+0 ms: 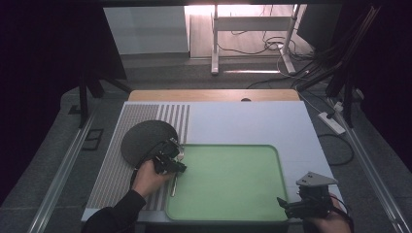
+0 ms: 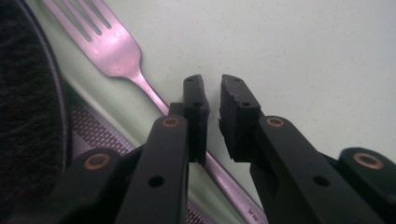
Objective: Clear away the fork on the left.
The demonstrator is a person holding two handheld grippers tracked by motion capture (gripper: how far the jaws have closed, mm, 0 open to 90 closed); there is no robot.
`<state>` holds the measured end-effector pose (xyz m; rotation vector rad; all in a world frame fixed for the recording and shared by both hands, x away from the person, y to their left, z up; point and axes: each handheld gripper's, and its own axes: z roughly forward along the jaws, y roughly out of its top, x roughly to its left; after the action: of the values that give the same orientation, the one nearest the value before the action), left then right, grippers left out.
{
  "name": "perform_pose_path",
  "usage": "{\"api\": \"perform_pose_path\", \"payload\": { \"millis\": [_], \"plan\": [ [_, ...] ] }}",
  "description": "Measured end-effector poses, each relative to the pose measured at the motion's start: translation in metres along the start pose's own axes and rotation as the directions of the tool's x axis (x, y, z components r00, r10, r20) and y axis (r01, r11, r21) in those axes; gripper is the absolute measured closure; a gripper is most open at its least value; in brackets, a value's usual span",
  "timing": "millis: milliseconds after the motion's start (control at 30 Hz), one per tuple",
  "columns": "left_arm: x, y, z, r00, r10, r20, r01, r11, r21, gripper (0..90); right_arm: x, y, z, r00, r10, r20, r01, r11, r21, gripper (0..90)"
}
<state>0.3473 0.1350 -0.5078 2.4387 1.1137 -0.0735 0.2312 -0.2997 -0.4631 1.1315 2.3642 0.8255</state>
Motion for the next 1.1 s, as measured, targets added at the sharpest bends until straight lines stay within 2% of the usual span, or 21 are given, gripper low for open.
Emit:
{"api": "perform_pose_path", "payload": {
  "millis": [233,500,633,767,867,967,1100],
  "plan": [
    [-0.003,-0.002,-0.006,0.9991,0.030,-0.029,-0.031,0.9990,-0.032,69.3,0.000,0.000,0.000,1.0000,-0.001,0.000,0.001,1.000,0.001,0.0],
    [-0.002,-0.005,-0.011,0.9958,0.057,-0.072,-0.063,0.9948,-0.081,44.4,0.000,0.000,0.000,1.0000,-0.002,0.000,0.002,1.000,0.002,0.0],
    [-0.002,-0.006,-0.014,0.9965,0.054,-0.065,-0.061,0.9904,-0.124,32.7,0.000,0.000,0.000,1.0000,0.000,-0.001,0.000,1.000,0.002,0.0],
    [-0.001,-0.008,-0.017,0.9973,0.049,-0.055,-0.057,0.9879,-0.145,22.6,0.000,0.000,0.000,1.0000,0.000,-0.001,0.000,1.000,0.002,0.0],
    [-0.001,-0.011,-0.017,0.9972,0.060,-0.044,-0.066,0.9884,-0.137,17.5,0.000,0.000,0.000,1.0000,-0.001,-0.001,0.001,1.000,0.002,0.0],
    [-0.002,-0.013,-0.016,0.9968,0.059,-0.054,-0.065,0.9907,-0.120,12.4,0.000,0.000,0.000,1.0000,-0.001,-0.001,0.001,1.000,0.001,0.0],
    [-0.002,-0.017,-0.019,0.9959,0.074,-0.052,-0.080,0.9898,-0.118,7.4,0.000,0.000,0.000,1.0000,-0.003,-0.001,0.003,1.000,0.001,0.0]
  ]
}}
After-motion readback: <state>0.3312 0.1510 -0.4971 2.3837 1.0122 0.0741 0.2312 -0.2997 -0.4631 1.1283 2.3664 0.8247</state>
